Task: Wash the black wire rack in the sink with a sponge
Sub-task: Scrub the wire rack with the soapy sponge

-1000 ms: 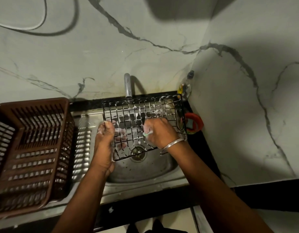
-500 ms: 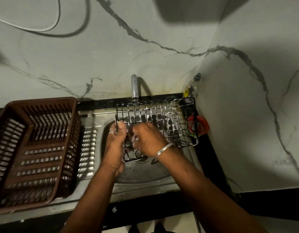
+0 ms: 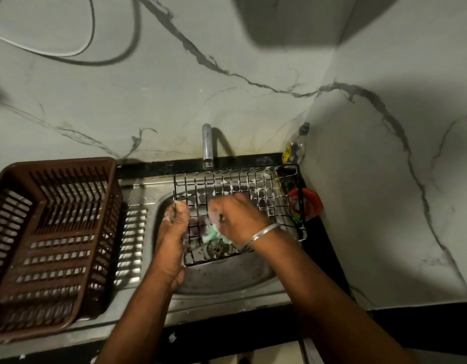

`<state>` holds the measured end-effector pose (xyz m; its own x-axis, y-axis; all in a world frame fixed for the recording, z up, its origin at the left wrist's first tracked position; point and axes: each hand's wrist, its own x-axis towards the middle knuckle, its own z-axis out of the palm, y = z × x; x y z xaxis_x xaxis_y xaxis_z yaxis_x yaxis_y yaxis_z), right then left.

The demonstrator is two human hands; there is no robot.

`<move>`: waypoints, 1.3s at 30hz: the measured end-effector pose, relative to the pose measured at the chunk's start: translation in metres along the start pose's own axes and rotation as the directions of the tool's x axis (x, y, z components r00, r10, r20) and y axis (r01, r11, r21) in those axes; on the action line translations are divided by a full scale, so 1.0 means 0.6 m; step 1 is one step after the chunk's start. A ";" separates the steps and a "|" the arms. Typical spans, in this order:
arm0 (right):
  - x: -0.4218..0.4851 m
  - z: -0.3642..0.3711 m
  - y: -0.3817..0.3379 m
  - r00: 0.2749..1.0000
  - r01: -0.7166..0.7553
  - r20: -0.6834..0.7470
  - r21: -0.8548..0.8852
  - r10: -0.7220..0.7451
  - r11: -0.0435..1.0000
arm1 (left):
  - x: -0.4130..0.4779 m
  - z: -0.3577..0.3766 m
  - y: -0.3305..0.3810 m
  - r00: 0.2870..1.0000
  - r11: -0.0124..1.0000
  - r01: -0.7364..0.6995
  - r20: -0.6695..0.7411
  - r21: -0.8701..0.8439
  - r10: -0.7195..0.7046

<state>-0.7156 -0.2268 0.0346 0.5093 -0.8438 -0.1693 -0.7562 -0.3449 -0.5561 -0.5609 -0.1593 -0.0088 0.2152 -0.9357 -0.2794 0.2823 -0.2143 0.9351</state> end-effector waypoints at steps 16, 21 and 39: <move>-0.035 -0.070 0.060 0.906 -0.247 -0.402 -0.253 0.130 0.936 | 0.009 -0.013 0.022 0.997 0.992 -0.075 -0.031 -0.106 0.072; -0.040 -0.061 0.048 0.961 -0.276 -0.130 -0.381 0.245 0.882 | 0.009 -0.013 0.024 0.995 0.993 -0.095 -0.022 -0.071 0.094; -0.008 0.021 0.019 0.935 -0.269 -0.230 0.037 0.270 0.963 | 0.005 -0.006 0.016 0.997 0.999 -0.049 -0.061 0.012 0.050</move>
<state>-0.7215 -0.2214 0.0189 0.1779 -0.9765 -0.1215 -0.8495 -0.0901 -0.5198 -0.5541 -0.1630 -0.0013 0.2859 -0.9264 -0.2451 0.2602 -0.1711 0.9503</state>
